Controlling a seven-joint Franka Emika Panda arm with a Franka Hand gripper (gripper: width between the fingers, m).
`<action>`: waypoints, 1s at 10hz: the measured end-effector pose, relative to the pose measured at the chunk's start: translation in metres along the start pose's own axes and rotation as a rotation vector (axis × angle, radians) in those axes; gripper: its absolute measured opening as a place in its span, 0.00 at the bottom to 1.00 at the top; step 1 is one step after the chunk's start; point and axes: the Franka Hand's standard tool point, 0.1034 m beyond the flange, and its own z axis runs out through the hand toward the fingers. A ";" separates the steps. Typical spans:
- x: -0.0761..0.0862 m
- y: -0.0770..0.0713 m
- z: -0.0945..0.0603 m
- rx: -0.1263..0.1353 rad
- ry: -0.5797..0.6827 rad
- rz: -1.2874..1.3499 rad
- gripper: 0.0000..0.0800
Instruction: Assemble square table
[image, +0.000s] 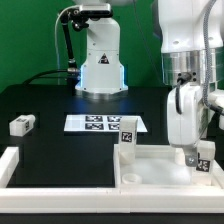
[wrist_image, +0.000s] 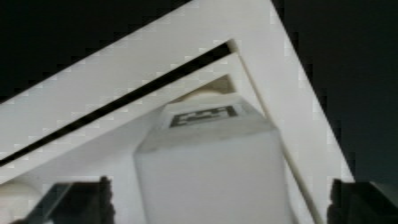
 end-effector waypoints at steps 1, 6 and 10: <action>0.007 -0.004 -0.011 0.018 -0.005 -0.044 0.80; 0.037 -0.009 -0.031 0.054 -0.004 -0.123 0.81; 0.038 -0.009 -0.030 0.053 -0.002 -0.123 0.81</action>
Offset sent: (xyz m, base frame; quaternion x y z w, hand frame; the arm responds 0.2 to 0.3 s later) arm -0.0190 -0.0367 0.0255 0.0328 -0.0212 -0.0343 0.9987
